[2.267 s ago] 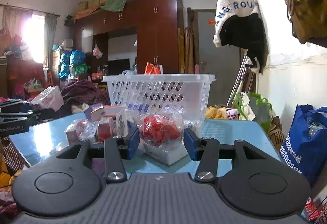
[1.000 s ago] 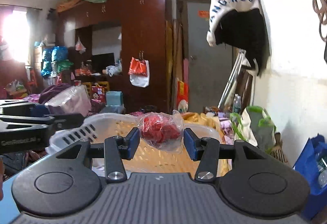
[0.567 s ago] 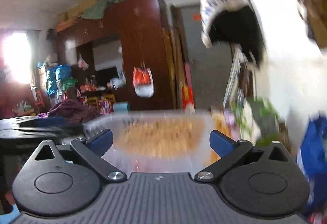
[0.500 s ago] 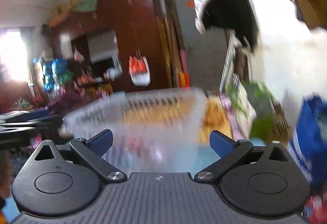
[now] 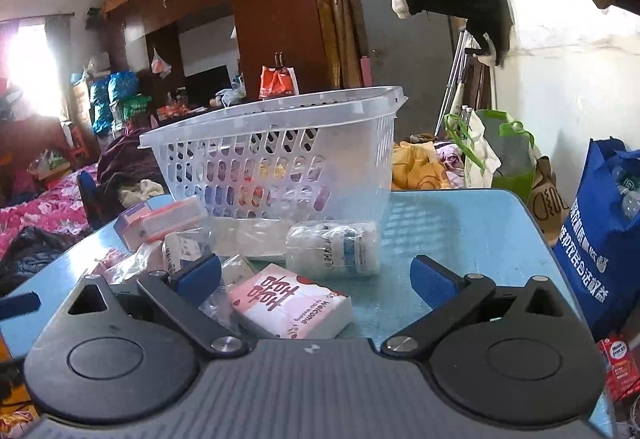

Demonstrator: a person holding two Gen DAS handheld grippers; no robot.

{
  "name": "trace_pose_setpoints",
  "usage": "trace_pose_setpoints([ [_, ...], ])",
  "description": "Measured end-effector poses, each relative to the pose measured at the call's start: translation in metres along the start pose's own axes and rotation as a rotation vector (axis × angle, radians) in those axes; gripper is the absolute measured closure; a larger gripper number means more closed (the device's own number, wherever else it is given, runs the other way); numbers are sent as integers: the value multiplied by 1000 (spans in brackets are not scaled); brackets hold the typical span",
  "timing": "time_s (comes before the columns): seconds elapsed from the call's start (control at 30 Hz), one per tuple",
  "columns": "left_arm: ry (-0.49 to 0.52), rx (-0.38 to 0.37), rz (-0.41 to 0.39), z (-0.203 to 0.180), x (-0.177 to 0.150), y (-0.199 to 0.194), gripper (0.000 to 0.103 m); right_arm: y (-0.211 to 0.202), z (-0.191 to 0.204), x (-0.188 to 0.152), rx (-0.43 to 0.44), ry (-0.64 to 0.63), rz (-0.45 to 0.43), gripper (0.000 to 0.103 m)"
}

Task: Organize objects
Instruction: 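Carry both held items into the white basket and open both tools, then grasp the pink welcome box with the right tool while the left tool grasps a clear bag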

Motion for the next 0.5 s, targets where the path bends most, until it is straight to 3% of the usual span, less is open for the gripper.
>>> trace_pose_setpoints([
  [0.13, -16, -36, 23, -11, -6, 14, 15, -1, 8, -2, 13, -39, -6, 0],
  [0.23, -16, -35, 22, -10, -9, 15, 14, 4, 10, -6, 15, -45, 30, 10],
  [0.5, -48, 60, 25, 25, -10, 13, 15, 16, 13, -16, 59, -49, 123, 14],
])
Point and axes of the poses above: each gripper's, at about its wrist camera, not at the fingertips, and y roughly the way its jaws point, z to its left, x to its top, the point moved 10 cm from there along y, roughly the way its jaws point
